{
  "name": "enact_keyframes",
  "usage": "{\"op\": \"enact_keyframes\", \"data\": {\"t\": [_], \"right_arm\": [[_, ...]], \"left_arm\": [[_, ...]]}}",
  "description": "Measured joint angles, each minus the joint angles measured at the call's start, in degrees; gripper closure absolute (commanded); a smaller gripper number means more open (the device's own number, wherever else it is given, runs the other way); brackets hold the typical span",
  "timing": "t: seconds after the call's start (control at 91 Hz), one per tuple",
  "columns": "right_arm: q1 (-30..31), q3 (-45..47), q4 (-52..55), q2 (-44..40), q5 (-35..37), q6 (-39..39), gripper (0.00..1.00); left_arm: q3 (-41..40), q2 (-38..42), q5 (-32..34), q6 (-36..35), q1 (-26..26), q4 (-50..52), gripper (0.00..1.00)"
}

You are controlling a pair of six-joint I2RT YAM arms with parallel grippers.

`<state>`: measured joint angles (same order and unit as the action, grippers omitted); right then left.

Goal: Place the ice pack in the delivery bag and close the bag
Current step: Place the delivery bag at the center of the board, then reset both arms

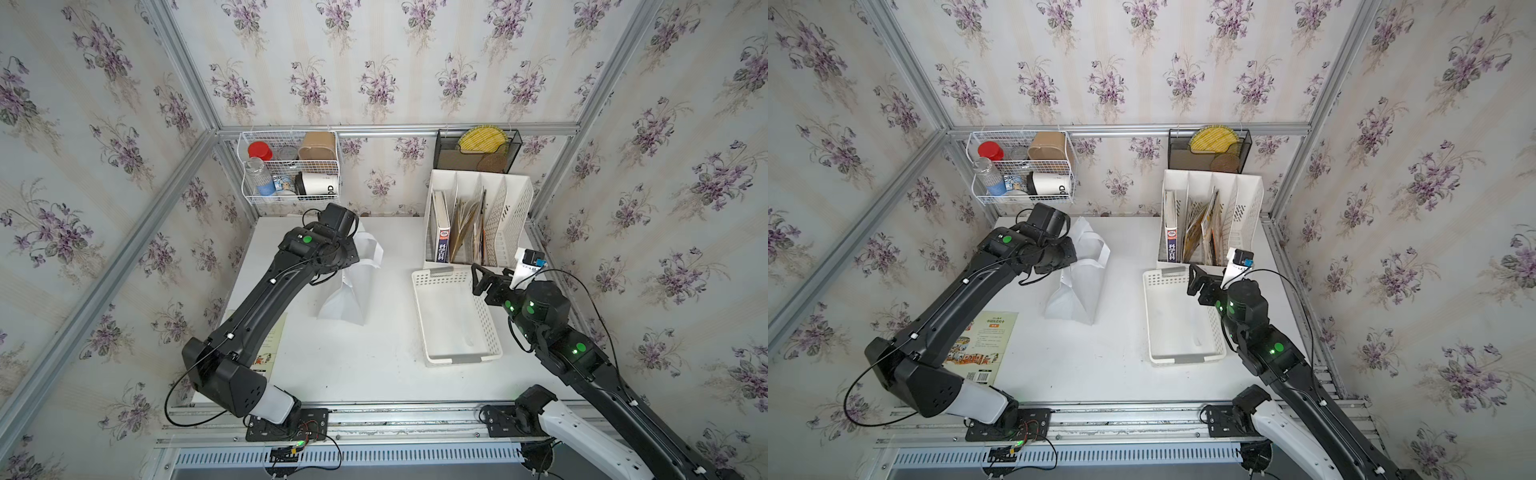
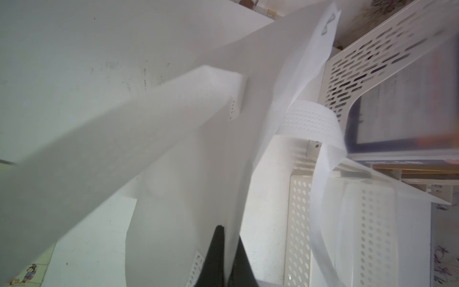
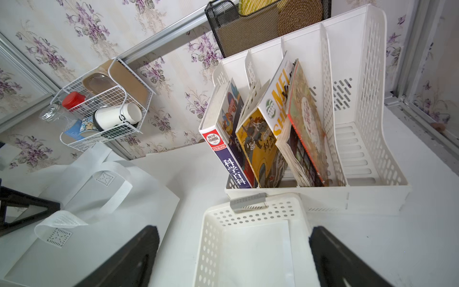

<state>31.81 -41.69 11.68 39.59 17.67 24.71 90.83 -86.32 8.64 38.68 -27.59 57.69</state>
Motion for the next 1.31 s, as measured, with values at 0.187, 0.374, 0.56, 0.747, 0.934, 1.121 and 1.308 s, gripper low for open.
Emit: {"op": "enact_keyframes", "data": {"t": [0.187,0.374,0.56,0.747,0.934,1.121,1.308], "right_arm": [[0.0,2.5,1.0,-0.3,1.5,0.0,0.0],[0.0,5.3,1.2,-1.0,1.6,0.4,0.0],[0.0,6.0,0.8,-1.4,0.9,0.4,0.0],[0.0,5.0,0.7,-1.8,0.7,0.4,0.0],[0.0,2.4,1.0,-2.2,-3.1,-0.3,0.0],[0.0,0.8,2.5,-3.4,-5.3,-0.5,0.0],[0.0,0.0,3.1,-5.7,-6.6,-1.0,0.0]], "left_arm": [[-8.1,2.2,0.9,0.4,1.9,-4.4,1.0],[-12.1,2.5,1.2,0.4,4.2,-6.6,1.0],[-12.7,2.8,1.3,0.3,4.4,-6.7,0.93],[-7.1,3.6,-3.6,-3.0,4.3,-4.2,0.49],[-2.6,9.2,-9.7,-5.2,4.3,-4.7,0.28],[0.4,13.9,-15.3,-5.4,4.4,-7.8,0.21],[1.5,17.4,-23.5,-5.6,5.0,-14.0,0.18]]}}
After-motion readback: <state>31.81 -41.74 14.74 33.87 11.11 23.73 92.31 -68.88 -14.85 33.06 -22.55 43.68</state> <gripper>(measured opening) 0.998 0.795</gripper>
